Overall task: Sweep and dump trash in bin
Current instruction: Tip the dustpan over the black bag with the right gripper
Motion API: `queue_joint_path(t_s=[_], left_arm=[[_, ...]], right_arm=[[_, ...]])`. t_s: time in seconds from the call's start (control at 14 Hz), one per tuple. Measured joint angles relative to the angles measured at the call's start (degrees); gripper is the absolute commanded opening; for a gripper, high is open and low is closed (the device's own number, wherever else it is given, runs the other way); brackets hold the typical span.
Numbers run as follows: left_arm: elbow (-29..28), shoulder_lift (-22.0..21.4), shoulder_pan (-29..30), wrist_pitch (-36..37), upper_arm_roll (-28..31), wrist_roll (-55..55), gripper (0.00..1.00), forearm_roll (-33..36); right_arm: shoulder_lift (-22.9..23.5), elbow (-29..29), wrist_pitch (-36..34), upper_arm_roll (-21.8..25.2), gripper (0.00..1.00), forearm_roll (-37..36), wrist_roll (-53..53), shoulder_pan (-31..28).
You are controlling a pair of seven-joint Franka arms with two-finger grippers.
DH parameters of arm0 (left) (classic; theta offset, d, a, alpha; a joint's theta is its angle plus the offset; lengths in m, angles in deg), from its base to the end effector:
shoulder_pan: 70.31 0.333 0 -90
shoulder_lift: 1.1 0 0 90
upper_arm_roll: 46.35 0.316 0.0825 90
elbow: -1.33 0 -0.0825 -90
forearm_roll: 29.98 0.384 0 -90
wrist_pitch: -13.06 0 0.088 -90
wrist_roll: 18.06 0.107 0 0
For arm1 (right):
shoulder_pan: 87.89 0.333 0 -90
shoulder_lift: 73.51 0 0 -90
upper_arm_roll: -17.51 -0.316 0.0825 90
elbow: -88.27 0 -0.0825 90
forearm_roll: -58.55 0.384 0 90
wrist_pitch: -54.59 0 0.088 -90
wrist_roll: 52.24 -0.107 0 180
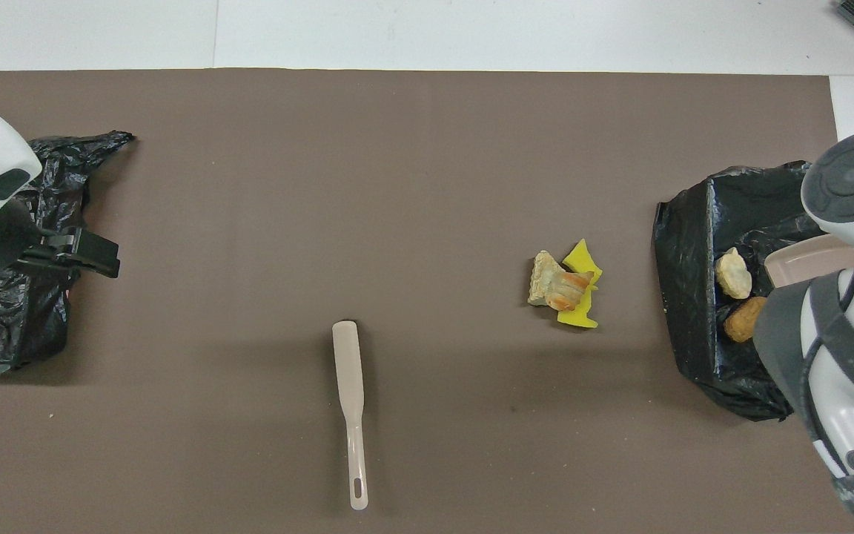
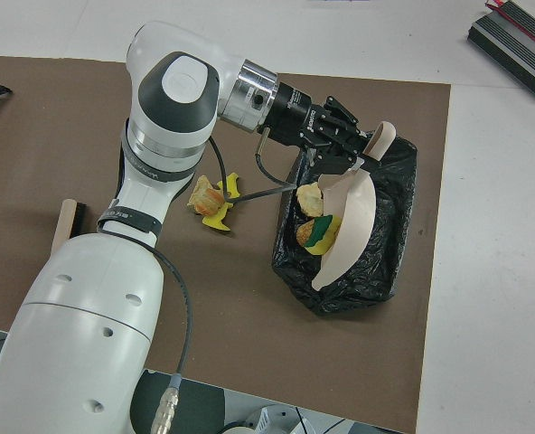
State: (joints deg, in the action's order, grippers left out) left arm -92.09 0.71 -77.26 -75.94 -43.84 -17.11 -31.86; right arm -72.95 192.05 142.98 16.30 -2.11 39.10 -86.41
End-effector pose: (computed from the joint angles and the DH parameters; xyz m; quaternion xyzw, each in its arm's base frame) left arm 0.5562 -0.0471 0.5775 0.9973 -0.0463 -0.0548 0.0140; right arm 0.5510 -0.0697 0.5600 0.5419 0.6635 -0.4363 0.2753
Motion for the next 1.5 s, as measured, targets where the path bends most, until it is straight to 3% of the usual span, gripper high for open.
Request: queue_joint_path(t_s=[0.29, 0.86, 1.14, 1.5], left_arm=[[2.2, 1.2, 1.2, 0.2, 0.0, 1.9, 1.00, 0.0], [3.3, -0.2, 2.0, 0.6, 0.0, 1.9, 1.00, 0.0], [3.3, -0.2, 2.1, 0.7, 0.0, 1.9, 1.00, 0.0], [3.3, -0.2, 2.1, 0.7, -0.1, 1.9, 1.00, 0.0]], right_arm=[[0.5, 3.1, 1.0, 0.1, 0.00, -5.9, -2.4, -0.2], [0.4, 6.4, 0.6, -0.5, 0.00, -10.2, -10.6, 0.8], [0.4, 7.8, -5.5, -0.8, 0.00, -10.6, -20.5, 4.4], [-0.6, 6.1, -15.7, -1.3, 0.00, -10.0, -23.8, 10.2]])
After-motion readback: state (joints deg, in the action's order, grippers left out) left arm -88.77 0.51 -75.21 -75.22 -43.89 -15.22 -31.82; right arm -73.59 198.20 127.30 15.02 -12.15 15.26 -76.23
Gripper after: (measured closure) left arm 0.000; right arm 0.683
